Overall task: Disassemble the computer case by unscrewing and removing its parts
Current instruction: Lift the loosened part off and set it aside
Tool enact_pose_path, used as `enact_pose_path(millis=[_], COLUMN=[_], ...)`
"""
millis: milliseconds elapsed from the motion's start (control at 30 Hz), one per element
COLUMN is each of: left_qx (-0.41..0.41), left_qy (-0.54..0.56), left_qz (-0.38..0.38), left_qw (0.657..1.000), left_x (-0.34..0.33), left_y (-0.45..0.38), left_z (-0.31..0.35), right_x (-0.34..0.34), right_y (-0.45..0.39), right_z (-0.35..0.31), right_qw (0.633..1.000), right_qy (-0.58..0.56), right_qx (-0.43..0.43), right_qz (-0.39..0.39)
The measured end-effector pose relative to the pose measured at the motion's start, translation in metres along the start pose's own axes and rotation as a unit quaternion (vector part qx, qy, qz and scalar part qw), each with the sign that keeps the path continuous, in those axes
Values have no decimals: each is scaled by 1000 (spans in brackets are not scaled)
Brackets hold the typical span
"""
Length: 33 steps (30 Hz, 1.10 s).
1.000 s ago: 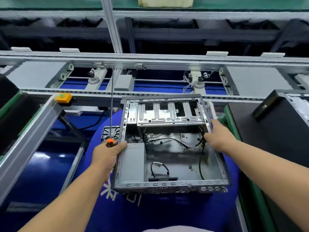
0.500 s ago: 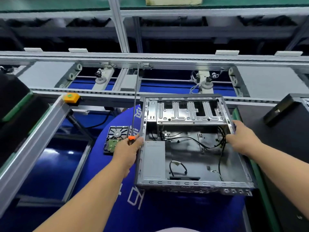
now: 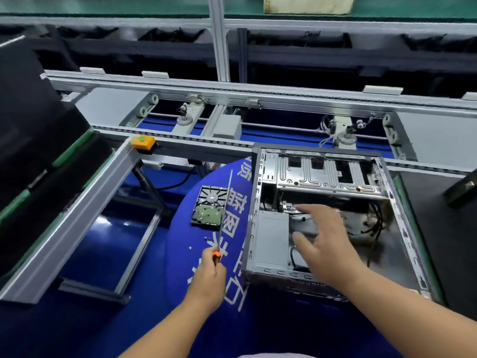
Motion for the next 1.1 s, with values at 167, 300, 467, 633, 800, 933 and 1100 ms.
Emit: enact_pose_path(millis=[167,300,467,633,800,933,1100], left_qx=[-29,-50,-59,23,255,273,251], left_qy=[-65,-144,-202,-18,425,567,580], left_qz=[-19,-60,-49,54,-45,-131,-64], left_qw=[997,986,976,998,867,766,772], left_x=[-16,-29,-29,9,12,-9,-38], left_y=[-21,-25,-19,15,68,84,83], left_z=[22,25,28,35,66,103,126], right_x=[-27,-38,-48,-53,-59,-64,-76], right_y=[1,2,0,-7,-26,-40,-41], right_z=[-2,2,-1,7,21,29,35], right_qw=[993,986,985,976,947,921,886], right_qy=[-44,-32,5,-61,-198,-257,-329], right_qx=[-67,-125,-122,-152,-205,-240,-235], right_qz=[-83,-106,-124,-143,-146,-167,-226])
Point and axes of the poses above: each hand's wrist, its own y-axis away from the middle knuckle, its own x-axis out of the back of the hand, z = x × y, the point moved 3 cm from there along -y, towards the middle knuckle, and after that the axes turned 1 degree about -y, right-handed, at the moved point
